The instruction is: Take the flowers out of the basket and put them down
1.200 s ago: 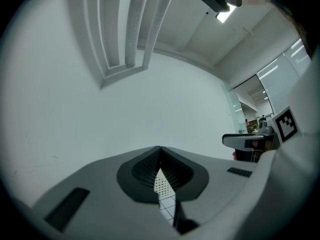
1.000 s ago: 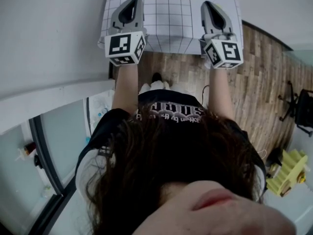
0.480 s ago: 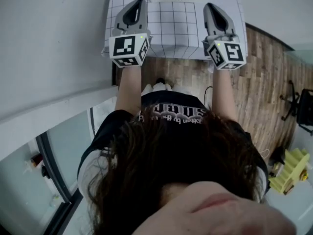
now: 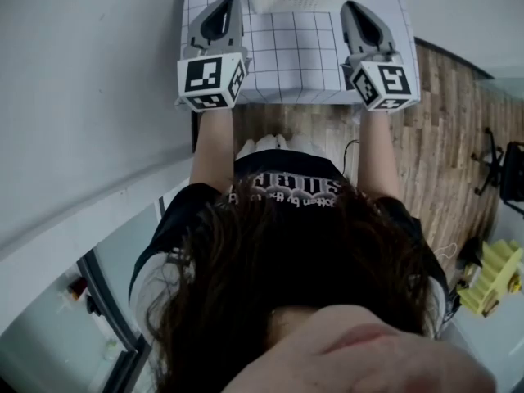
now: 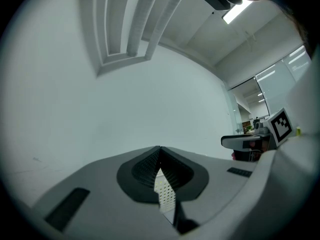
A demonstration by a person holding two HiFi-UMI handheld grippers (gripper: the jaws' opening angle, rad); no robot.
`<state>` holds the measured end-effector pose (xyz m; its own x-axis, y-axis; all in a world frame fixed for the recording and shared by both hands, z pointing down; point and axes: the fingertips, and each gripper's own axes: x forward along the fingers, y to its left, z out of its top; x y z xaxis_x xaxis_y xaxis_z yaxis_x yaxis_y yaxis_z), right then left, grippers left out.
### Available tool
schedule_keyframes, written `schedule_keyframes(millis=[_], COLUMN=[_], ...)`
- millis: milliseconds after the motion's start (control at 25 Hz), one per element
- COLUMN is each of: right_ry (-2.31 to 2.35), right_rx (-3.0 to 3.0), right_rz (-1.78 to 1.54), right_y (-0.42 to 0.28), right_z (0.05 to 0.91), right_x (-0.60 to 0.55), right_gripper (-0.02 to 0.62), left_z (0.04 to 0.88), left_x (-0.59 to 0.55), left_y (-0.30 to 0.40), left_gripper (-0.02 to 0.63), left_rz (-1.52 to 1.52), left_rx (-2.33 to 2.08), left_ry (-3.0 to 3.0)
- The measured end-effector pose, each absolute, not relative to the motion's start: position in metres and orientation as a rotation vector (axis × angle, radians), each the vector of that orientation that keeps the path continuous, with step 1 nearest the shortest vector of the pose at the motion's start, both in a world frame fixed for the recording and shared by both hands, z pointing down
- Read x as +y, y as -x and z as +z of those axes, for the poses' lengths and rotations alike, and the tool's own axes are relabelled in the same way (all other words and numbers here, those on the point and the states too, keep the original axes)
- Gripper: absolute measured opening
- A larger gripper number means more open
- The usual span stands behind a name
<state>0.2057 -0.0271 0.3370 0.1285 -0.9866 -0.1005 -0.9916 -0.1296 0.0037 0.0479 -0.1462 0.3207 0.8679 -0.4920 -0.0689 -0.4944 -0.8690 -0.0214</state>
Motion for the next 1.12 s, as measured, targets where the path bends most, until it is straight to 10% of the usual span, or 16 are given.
schedule_keyframes(millis=[1120], right_ry=[2.267], right_rx=[2.142], right_rz=[0.174], right_y=[-0.285], right_z=[0.304], right_x=[-0.129], right_gripper=[0.023], left_z=[0.308], left_x=[-0.245], left_y=[-0.105], left_gripper=[0.002], left_rz=[0.075], left_rx=[0.845], left_ry=[2.981])
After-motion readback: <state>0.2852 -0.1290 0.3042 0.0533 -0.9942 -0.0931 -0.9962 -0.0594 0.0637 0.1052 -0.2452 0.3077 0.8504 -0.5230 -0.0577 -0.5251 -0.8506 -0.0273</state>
